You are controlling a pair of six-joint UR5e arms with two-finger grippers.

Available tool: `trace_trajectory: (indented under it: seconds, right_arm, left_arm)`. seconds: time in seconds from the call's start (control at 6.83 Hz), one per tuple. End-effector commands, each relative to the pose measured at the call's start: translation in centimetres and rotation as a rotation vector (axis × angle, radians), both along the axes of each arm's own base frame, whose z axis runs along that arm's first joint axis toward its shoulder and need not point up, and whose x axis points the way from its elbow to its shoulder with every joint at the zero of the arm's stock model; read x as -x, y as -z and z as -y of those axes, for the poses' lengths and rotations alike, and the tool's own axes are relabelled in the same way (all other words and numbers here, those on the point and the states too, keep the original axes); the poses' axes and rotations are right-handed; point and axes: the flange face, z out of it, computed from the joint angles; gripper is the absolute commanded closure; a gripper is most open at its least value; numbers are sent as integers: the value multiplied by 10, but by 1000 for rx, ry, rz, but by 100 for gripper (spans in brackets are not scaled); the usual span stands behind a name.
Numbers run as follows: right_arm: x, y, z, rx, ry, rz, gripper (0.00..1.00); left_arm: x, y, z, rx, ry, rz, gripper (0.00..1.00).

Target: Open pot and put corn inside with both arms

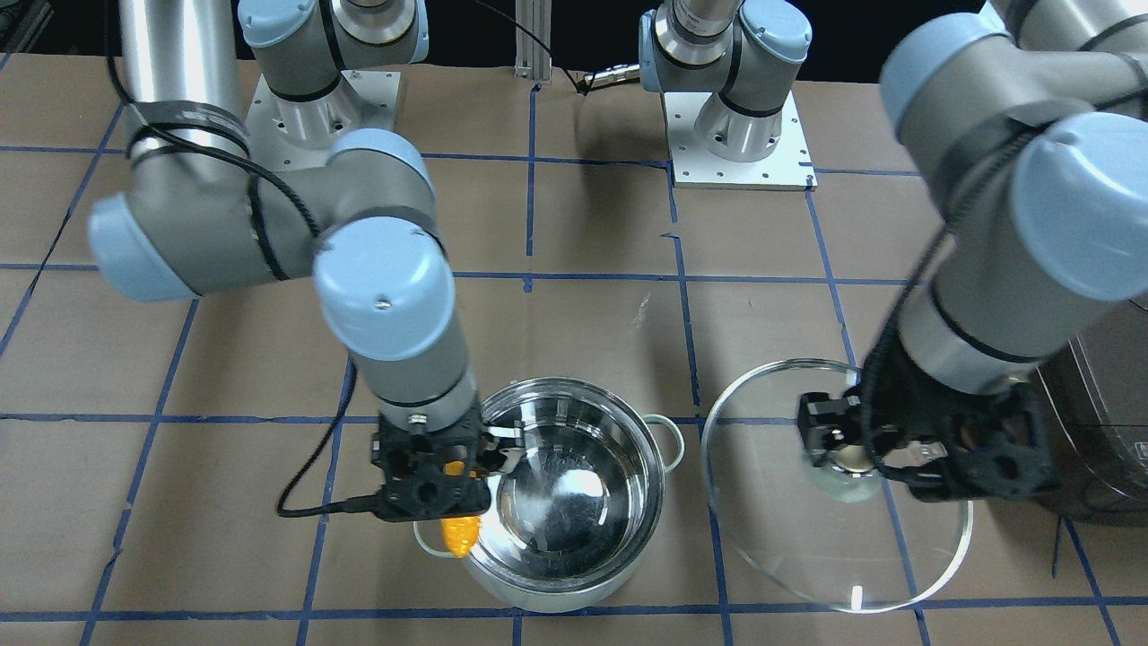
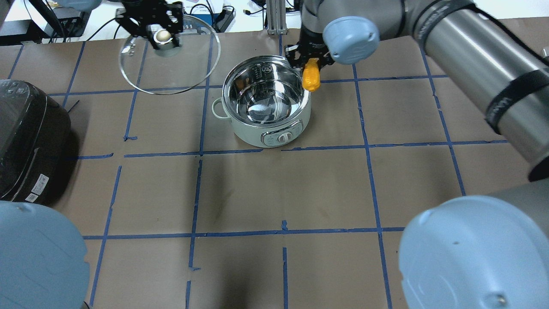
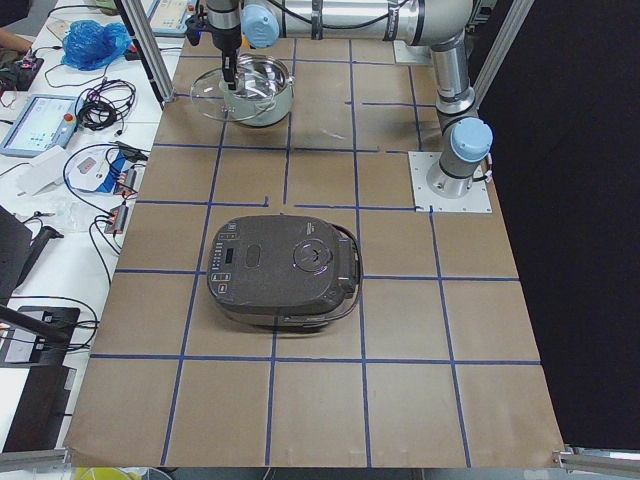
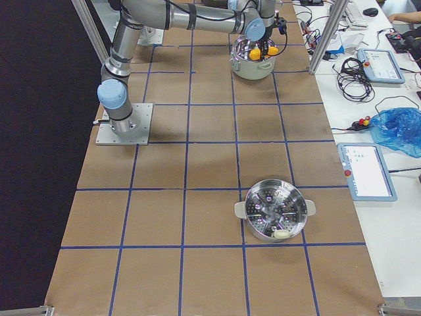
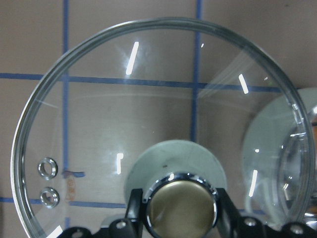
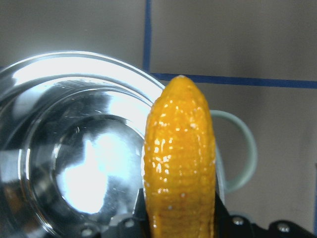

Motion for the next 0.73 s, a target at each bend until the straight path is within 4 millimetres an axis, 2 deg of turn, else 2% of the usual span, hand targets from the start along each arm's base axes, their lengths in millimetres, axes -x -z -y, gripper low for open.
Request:
trace_trajectory:
  seconds: [0.0, 0.15, 0.29, 0.44, 0.59]
  right_arm:
    - [-74, 46, -6, 15, -26, -20, 90]
    - [-80, 66, -6, 14, -47, -29, 90]
    - [-81, 86, -5, -10, -49, -38, 83]
    - [-79, 99, -7, -32, -52, -47, 17]
    - [-78, 102, -10, -40, -60, -51, 0]
  left_arm:
    - [-105, 69, -7, -58, 16, -29, 98]
    - [-105, 119, -10, -24, 12, -32, 98]
    - [-99, 165, -22, -10, 13, -33, 98]
    - [-75, 192, -26, -7, 25, -91, 98]
    - [-29, 216, -22, -5, 52, -101, 98]
